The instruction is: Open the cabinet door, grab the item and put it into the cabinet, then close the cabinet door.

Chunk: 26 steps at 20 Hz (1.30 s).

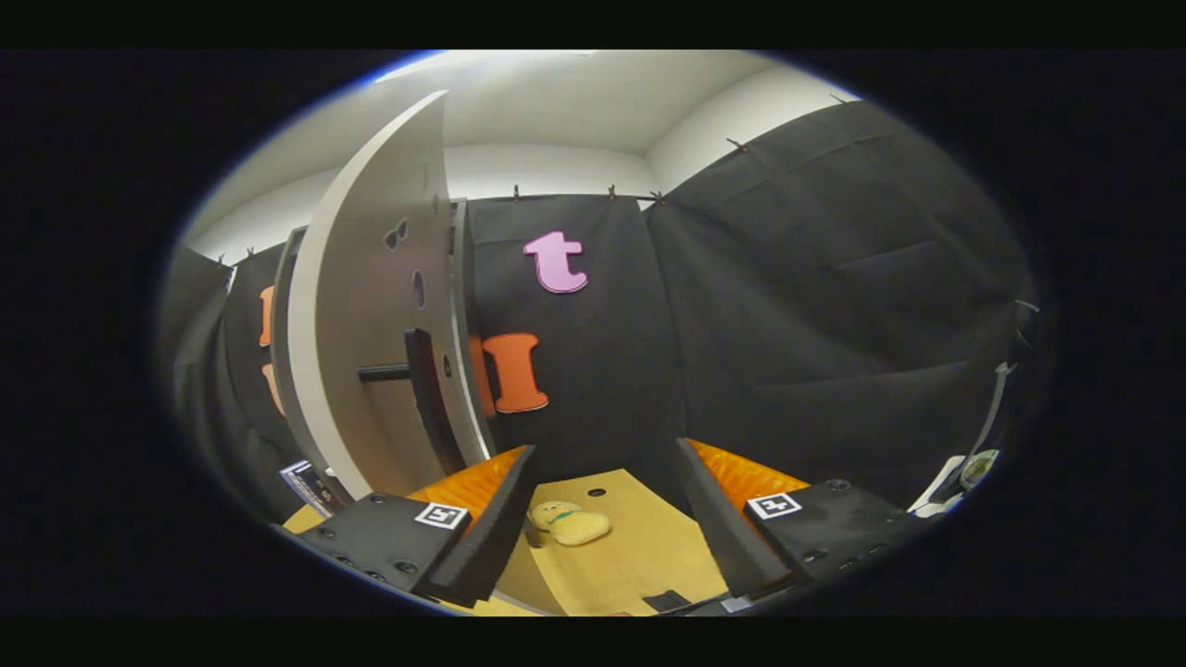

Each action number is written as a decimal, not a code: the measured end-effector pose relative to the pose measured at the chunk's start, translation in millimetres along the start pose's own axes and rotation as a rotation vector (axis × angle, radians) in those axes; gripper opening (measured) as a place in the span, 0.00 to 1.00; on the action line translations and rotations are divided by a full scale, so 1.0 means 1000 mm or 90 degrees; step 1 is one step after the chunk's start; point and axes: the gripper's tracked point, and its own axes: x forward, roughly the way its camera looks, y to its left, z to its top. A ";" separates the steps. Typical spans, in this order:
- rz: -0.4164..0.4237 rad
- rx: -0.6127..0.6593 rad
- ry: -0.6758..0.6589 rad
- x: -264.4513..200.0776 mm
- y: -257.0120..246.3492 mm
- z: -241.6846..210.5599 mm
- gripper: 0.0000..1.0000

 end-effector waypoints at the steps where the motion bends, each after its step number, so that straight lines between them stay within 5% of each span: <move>1: 0.000 -0.013 -0.004 -0.002 0.004 0.001 0.94; 18: 0.015 -0.028 0.005 -0.037 0.106 -0.017 0.94; 26: 0.146 -0.029 0.041 -0.019 0.223 -0.035 0.95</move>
